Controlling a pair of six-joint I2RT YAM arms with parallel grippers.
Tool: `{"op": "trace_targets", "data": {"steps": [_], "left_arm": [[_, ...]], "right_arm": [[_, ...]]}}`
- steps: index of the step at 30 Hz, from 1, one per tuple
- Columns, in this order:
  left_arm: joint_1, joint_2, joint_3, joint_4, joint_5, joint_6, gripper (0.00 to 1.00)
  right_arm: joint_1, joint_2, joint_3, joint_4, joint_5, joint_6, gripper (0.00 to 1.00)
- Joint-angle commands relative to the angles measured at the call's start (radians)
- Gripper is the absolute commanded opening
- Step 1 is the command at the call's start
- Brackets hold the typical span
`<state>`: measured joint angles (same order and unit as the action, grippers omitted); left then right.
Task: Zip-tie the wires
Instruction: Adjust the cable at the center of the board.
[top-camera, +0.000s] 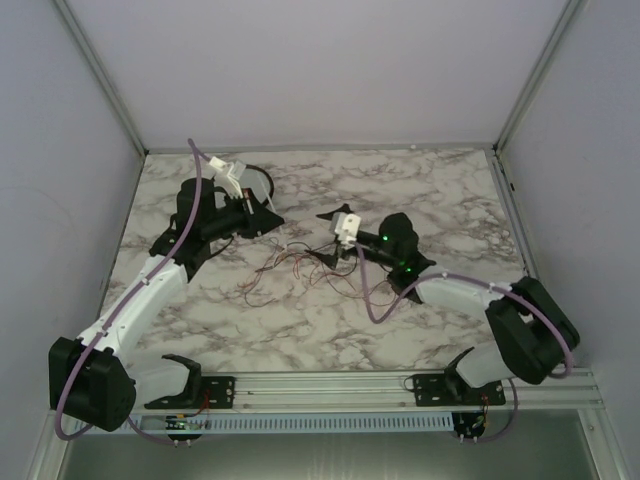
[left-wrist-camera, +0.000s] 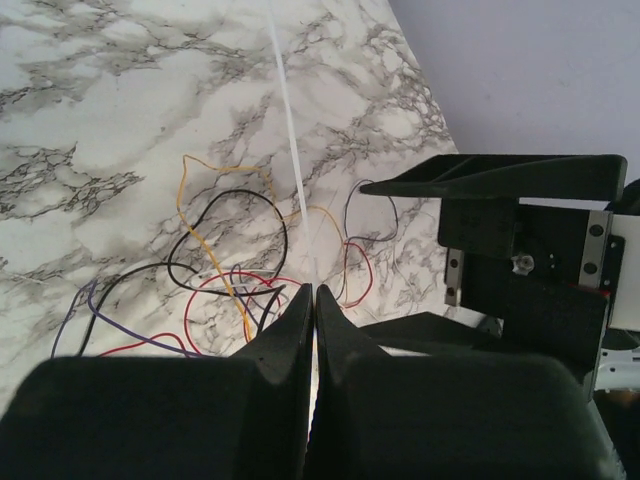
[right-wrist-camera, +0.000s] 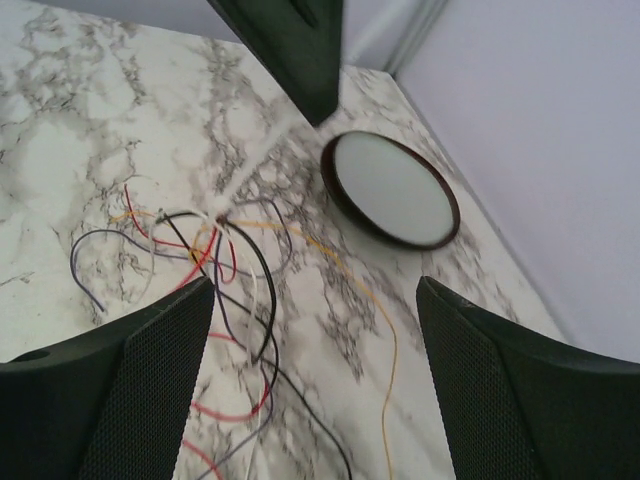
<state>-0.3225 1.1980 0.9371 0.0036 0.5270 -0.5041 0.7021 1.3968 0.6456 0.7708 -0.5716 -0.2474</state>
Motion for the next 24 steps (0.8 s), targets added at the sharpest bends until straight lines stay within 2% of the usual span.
{"op": "trace_targets", "data": {"steps": [1,8,17,24], "left_arm": [[0.004,0.003,0.035,-0.013,0.053,0.023,0.00],[0.005,0.003,0.031,-0.011,0.070,0.030,0.00],[0.005,0.006,0.031,-0.018,0.083,0.036,0.00],[0.005,0.014,0.027,-0.030,0.106,0.046,0.00]], "right_arm": [[0.052,0.090,0.117,-0.065,-0.078,-0.185,0.82],[0.091,0.210,0.272,-0.234,-0.126,-0.295,0.82],[0.098,0.237,0.297,-0.341,-0.162,-0.338,0.77],[0.100,0.253,0.309,-0.329,-0.124,-0.365,0.80]]}}
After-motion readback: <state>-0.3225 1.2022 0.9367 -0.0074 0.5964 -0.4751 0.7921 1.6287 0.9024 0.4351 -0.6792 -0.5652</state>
